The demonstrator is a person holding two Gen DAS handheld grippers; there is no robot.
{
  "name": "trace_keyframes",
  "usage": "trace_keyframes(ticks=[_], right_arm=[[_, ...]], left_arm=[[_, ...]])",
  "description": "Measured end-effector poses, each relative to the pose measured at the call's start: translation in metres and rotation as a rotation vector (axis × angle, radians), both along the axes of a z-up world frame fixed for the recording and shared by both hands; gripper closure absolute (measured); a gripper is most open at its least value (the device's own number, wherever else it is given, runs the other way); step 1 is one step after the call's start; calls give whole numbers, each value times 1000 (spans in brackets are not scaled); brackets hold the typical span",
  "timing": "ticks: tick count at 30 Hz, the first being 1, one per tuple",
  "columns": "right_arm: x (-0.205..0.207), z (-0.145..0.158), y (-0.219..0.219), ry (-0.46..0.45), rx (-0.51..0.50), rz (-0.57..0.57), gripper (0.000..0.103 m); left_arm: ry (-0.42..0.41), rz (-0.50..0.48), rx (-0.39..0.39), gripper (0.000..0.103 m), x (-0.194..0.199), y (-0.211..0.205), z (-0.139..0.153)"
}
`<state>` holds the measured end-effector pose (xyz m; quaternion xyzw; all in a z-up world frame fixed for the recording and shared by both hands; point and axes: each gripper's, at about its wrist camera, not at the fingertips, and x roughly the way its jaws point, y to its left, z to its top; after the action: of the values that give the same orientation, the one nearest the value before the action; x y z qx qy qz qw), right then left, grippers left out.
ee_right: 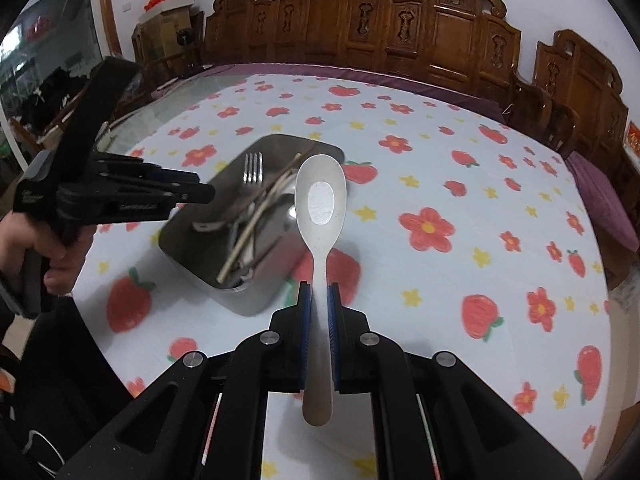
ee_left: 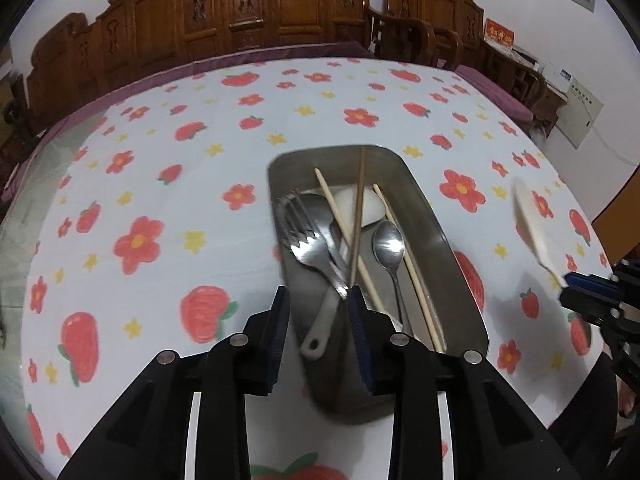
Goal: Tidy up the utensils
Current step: 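Carry the chopstick into the tray and open the left tool, then lower the white plastic spoon into the tray and open the right tool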
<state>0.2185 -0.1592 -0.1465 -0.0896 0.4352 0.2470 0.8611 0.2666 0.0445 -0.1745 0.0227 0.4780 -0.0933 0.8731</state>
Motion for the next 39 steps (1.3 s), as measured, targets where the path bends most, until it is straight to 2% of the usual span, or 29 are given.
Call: trace_keyframes(ticks=[8, 17, 28, 32, 34, 36, 39], right_arm=[[15, 4, 35, 14, 45, 13, 93], [42, 1, 77, 35, 67, 15, 93], [78, -27, 107, 97, 60, -30, 93], [85, -39, 109, 122, 48, -47, 93], [88, -45, 109, 139, 48, -58, 93], [89, -49, 109, 150, 42, -66, 93], [91, -56, 111, 165, 38, -68, 93]], left_arm=[[-40, 26, -18, 75, -12, 32, 22], [-84, 46, -40, 74, -26, 49, 40], [-115, 49, -34, 74, -41, 57, 52], [-133, 66, -26, 58, -42, 61, 54], [-135, 85, -24, 56, -41, 64, 51], [-128, 98, -27, 48, -40, 66, 47], [-120, 112, -19, 41, -38, 68, 40]])
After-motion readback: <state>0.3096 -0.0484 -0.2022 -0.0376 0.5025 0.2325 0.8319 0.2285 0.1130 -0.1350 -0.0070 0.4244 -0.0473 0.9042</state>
